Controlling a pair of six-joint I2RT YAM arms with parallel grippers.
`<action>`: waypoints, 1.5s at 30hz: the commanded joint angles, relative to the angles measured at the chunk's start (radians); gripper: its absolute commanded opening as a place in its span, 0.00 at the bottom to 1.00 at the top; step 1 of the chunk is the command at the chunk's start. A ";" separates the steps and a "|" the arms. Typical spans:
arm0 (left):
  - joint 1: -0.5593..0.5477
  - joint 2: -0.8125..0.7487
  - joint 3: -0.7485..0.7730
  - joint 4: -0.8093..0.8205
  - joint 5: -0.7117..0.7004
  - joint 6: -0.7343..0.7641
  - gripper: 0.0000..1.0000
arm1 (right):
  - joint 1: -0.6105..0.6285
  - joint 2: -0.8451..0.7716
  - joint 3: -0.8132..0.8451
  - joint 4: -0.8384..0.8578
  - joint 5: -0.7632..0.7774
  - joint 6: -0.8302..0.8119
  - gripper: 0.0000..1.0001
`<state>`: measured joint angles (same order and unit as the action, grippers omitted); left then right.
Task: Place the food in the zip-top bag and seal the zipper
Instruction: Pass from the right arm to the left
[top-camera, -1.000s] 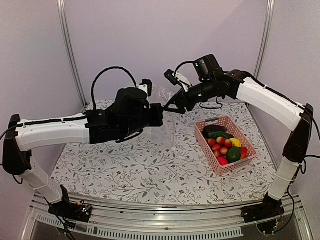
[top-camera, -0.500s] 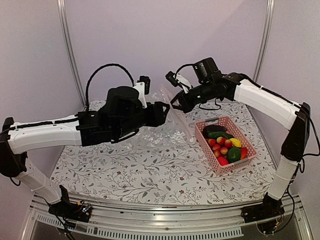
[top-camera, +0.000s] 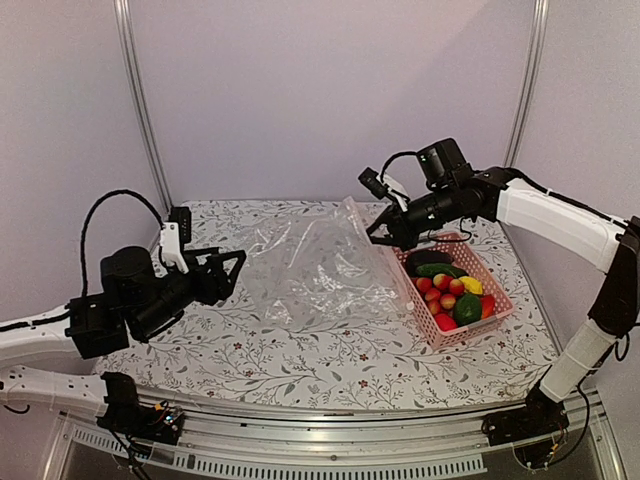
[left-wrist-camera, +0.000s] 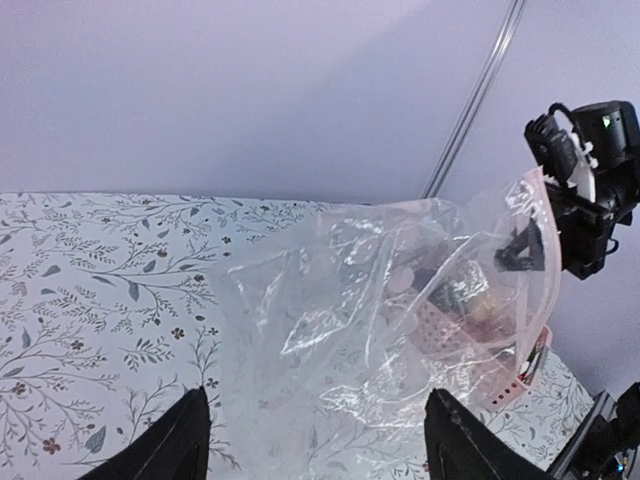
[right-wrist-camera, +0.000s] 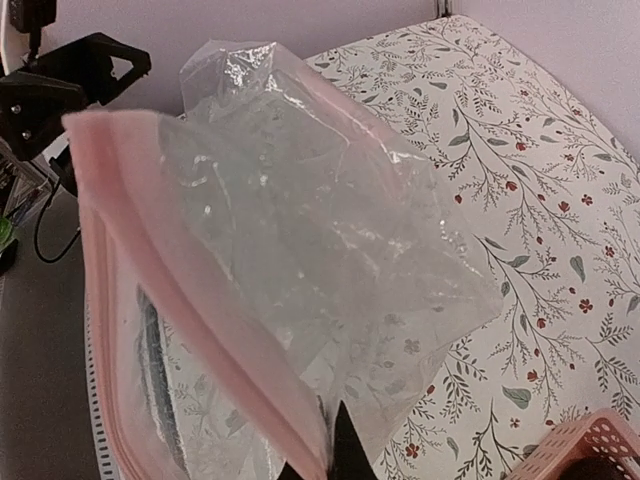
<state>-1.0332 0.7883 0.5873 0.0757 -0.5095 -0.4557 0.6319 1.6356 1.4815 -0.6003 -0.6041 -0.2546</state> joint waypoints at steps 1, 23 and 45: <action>0.081 -0.010 -0.104 0.040 0.086 -0.081 0.72 | -0.005 -0.033 -0.026 0.007 -0.049 -0.045 0.00; 0.314 0.173 -0.138 0.281 0.331 -0.035 0.00 | -0.033 -0.019 0.008 -0.081 -0.150 -0.100 0.00; 0.360 0.330 0.064 0.228 0.324 0.069 0.46 | -0.075 -0.004 -0.016 0.060 -0.217 0.080 0.00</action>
<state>-0.6697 1.0779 0.5922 0.3229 -0.1947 -0.4099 0.5617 1.6238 1.4700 -0.6033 -0.8478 -0.2691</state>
